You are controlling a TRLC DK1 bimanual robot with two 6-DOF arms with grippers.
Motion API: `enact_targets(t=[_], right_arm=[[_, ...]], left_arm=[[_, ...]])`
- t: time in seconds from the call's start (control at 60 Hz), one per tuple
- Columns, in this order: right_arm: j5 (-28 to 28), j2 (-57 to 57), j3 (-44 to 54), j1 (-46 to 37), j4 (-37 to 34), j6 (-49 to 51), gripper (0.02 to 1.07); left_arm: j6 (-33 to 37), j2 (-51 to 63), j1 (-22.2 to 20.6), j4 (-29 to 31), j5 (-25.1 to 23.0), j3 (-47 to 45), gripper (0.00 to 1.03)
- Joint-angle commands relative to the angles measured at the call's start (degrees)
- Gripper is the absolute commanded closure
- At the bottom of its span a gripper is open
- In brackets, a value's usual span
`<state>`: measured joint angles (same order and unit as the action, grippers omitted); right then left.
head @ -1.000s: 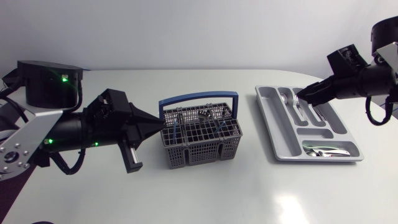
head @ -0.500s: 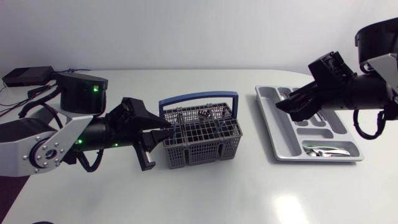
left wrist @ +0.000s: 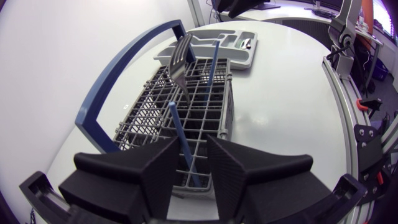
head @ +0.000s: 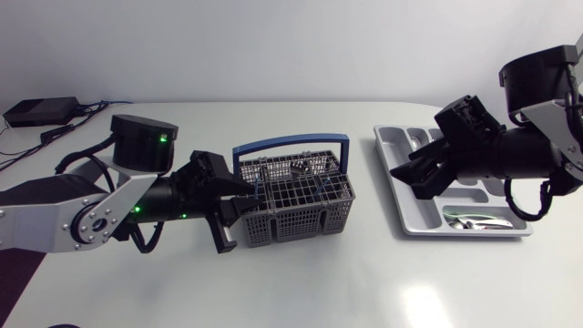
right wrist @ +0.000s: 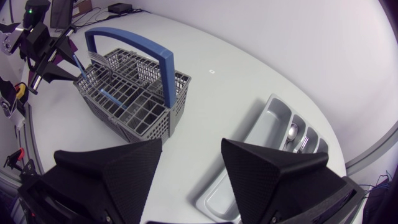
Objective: Unload the cutlery basket into the drawer organizer.
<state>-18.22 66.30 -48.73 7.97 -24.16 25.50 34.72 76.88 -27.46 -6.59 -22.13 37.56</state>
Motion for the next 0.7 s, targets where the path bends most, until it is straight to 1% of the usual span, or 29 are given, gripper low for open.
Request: enact_targets(t=[0.0,0.05,0.083,0.1,0.217,0.4,0.467,0.683], right_arm=[[0.0,-1.0,1.4,0.7,0.4,-1.2,0.37],[0.0,-1.1,1.6,0.8,0.4,-1.2,0.37],[0.0,-1.1,1.9,0.8,0.5,-1.1,0.37],[0.0,-1.1,2.0,0.8,0.6,-1.1,0.37],[0.0,-1.3,2.6,1.2,1.1,-1.2,0.37],[0.0,-1.6,2.9,1.5,1.1,-1.2,0.37],[0.0,-1.9,2.9,1.5,1.0,-1.2,0.37],[0.0,-2.3,2.8,2.0,0.8,-1.2,0.37]], left_arm=[[0.0,1.1,-0.6,-0.8,0.1,1.4,0.78],[0.0,1.1,-0.6,-0.8,0.2,1.6,0.81],[0.0,1.3,-0.6,-0.8,0.5,1.6,0.86],[0.0,1.3,-0.6,-0.8,0.5,1.6,0.88],[0.0,1.6,-0.7,-0.8,1.8,1.8,0.89],[0.6,0.6,-1.0,0.0,2.6,2.2,0.99],[0.7,0.5,-1.1,1.1,2.7,2.6,1.0],[0.7,-0.4,-1.0,2.4,2.9,3.0,1.0]])
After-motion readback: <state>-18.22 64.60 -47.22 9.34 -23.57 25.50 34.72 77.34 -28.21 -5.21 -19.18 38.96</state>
